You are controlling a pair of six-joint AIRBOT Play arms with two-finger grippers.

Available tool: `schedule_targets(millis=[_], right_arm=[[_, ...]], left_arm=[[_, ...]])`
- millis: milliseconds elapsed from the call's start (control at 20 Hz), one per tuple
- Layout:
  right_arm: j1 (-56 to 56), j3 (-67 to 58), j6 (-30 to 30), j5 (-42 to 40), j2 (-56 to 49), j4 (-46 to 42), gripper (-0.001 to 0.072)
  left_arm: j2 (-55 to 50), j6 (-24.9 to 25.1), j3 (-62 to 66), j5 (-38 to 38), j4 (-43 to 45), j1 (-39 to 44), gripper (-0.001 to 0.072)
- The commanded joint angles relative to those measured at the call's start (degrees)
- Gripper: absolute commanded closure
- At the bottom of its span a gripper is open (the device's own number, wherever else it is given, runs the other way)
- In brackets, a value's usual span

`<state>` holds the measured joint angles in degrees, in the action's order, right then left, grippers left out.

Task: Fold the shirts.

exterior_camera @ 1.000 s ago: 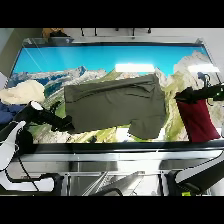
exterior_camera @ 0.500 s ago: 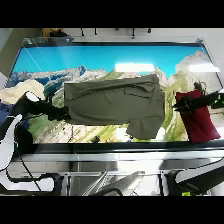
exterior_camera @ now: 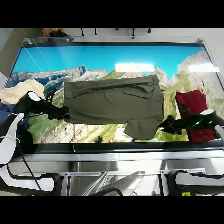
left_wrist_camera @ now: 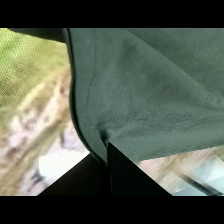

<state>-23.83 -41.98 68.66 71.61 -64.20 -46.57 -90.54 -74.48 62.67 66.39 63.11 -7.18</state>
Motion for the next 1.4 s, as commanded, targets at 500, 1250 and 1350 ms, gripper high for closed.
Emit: schedule_targets(millis=[500, 1250, 1350], right_arm=[[4.0, 3.4, -7.1, -4.9, 0.1, 5.4, 0.0691], [4.0, 3.1, -10.2, -4.2, 24.1, 9.7, 0.0692], [4.0, -2.3, -15.6, -7.1, 19.6, 16.1, 0.0692]], left_arm=[[-0.4, 0.5, 8.4, 8.0, 0.9, -0.5, 0.0695], [15.9, 0.1, -7.3, 10.1, 5.7, -9.5, 0.0695], [15.9, 0.1, -2.6, 9.5, 5.9, -7.6, 0.0695]])
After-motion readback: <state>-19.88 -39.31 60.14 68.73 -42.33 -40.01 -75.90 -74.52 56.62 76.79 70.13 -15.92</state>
